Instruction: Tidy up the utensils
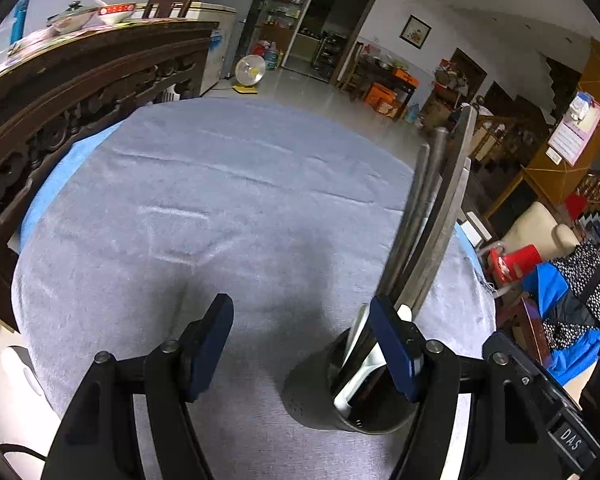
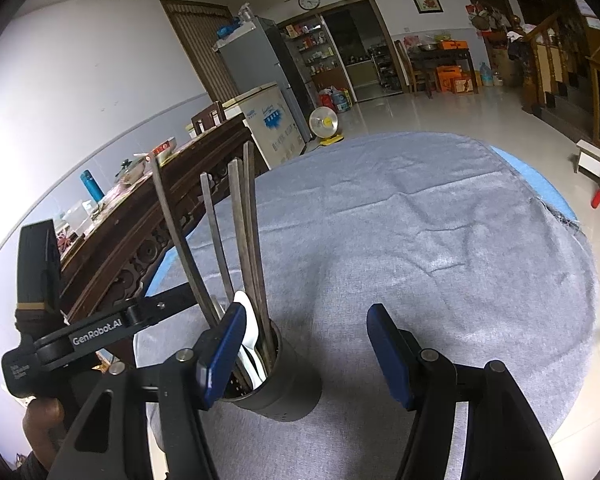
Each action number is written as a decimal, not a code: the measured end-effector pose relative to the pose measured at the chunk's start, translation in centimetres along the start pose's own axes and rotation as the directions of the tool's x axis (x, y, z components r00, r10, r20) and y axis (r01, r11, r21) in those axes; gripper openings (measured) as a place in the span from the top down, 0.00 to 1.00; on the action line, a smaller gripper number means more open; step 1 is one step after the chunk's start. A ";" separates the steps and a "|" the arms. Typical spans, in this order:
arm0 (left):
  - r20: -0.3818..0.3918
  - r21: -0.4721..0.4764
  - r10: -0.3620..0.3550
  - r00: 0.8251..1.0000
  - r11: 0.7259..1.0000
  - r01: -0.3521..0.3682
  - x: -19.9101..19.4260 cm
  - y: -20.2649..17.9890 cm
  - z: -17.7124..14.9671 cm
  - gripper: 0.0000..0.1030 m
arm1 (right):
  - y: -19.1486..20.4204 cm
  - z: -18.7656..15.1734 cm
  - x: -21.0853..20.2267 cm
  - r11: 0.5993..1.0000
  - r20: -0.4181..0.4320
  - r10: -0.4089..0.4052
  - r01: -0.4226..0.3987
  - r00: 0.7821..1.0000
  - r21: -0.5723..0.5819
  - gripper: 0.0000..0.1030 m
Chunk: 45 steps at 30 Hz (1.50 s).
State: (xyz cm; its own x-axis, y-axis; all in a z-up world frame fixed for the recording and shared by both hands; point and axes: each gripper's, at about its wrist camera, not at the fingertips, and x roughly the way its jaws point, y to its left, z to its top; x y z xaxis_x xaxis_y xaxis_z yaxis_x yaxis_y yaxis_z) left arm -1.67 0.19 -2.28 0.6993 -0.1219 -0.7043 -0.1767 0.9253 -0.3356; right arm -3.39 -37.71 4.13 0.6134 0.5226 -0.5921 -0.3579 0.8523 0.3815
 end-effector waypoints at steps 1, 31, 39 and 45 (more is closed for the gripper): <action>0.004 0.001 0.006 1.000 1.000 -0.006 -0.1 0.1 0.0 0.31 | 0.0 0.0 0.0 1.000 -0.001 0.000 0.000 1.000 0.001 0.35; 0.038 0.067 0.073 0.997 0.995 -0.076 -2.7 -1.1 -1.2 0.31 | 3.5 -1.2 -3.5 0.992 -0.015 0.027 -0.029 1.000 -0.121 0.35; 0.066 0.095 0.090 0.994 0.991 -0.096 -4.8 -1.7 -1.8 0.30 | 4.2 -1.9 -4.7 0.990 -0.015 0.020 -0.022 1.000 -0.136 0.32; 0.101 0.120 0.106 0.989 0.986 -0.118 -6.3 -1.9 -1.9 0.30 | 4.9 -2.0 -5.3 0.988 -0.002 0.007 -0.007 1.000 -0.152 0.25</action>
State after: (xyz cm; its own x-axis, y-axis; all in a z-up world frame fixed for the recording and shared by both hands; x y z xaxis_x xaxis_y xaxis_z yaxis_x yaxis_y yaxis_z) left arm -7.05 -1.52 1.59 0.7429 0.0139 -0.6692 -0.1735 0.9696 -0.1725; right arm -9.85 -36.29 7.71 0.6096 0.5287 -0.5906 -0.4651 0.8419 0.2737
